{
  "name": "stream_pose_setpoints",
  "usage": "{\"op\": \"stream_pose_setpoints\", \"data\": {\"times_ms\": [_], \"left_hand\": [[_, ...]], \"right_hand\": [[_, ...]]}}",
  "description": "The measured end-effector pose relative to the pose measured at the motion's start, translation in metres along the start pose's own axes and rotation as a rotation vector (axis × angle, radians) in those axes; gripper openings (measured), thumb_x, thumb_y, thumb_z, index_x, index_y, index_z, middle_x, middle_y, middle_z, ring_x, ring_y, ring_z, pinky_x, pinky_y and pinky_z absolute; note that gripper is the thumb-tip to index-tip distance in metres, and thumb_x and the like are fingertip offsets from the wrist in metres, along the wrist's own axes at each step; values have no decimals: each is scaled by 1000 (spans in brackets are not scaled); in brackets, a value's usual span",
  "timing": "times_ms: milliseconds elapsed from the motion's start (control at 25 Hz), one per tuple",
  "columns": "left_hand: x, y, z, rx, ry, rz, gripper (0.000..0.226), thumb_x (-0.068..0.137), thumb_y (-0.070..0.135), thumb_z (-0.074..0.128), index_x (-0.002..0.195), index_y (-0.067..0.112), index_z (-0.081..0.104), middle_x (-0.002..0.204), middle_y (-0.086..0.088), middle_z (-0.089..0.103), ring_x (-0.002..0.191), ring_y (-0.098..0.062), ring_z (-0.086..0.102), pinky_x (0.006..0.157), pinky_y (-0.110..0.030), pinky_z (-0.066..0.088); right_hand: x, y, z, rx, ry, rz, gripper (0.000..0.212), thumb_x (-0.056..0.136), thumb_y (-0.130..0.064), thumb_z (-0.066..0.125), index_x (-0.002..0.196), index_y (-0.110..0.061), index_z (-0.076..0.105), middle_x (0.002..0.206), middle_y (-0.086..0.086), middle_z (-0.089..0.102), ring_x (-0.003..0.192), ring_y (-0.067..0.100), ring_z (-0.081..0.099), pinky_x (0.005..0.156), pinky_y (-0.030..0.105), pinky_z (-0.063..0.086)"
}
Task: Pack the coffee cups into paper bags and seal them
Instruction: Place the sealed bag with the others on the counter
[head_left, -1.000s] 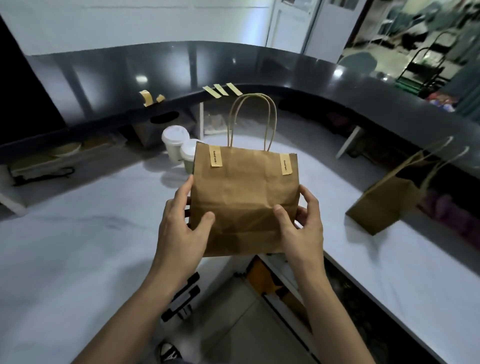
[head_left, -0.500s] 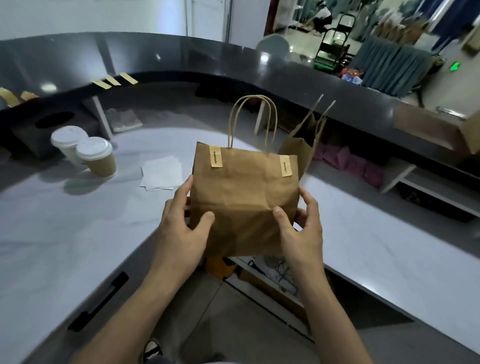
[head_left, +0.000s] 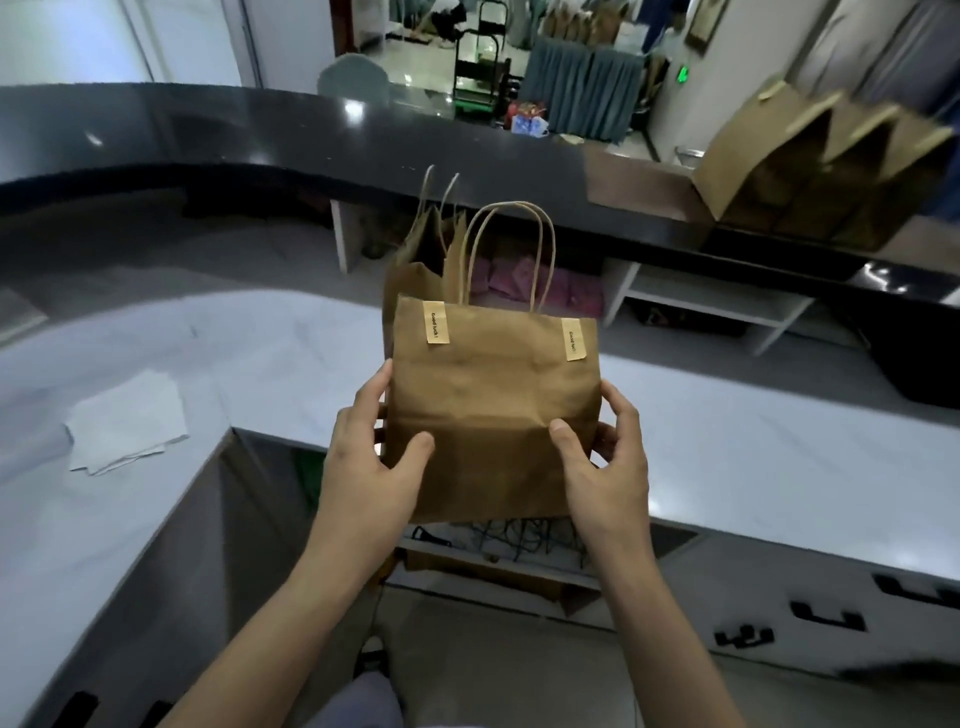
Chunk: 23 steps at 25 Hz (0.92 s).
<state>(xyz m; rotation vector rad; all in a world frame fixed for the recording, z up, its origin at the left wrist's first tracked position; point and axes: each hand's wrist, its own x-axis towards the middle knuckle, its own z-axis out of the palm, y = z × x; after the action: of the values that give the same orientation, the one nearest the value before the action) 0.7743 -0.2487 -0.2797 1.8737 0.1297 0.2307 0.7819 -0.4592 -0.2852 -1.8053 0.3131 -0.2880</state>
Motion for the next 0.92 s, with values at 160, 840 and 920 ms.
{"op": "stream_pose_setpoints", "data": {"times_ms": [160, 840, 920], "left_hand": [[31, 5, 31, -24, -110, 22, 69, 95, 27, 66, 145, 58, 31, 132, 16, 49, 121, -9, 52, 102, -47, 51], [197, 43, 121, -83, -396, 177, 68, 93, 24, 66, 146, 55, 34, 128, 19, 51, 120, 1, 49, 103, -46, 50], [204, 49, 131, -82, -415, 202, 68, 93, 23, 66, 146, 53, 35, 130, 19, 52, 118, 5, 50, 103, -43, 50]], "right_hand": [[22, 7, -17, -2, 101, 29, 53, 92, -44, 70, 133, -62, 41, 128, -7, 58, 117, 5, 56, 94, 38, 55], [146, -10, -25, -10, 459, 56, 50, 92, -42, 71, 130, -60, 44, 111, -25, 56, 107, -5, 55, 73, 15, 45], [154, -9, -31, -10, 486, 49, 50, 92, -42, 71, 130, -60, 44, 110, -24, 57, 106, -7, 55, 73, 14, 44]]}}
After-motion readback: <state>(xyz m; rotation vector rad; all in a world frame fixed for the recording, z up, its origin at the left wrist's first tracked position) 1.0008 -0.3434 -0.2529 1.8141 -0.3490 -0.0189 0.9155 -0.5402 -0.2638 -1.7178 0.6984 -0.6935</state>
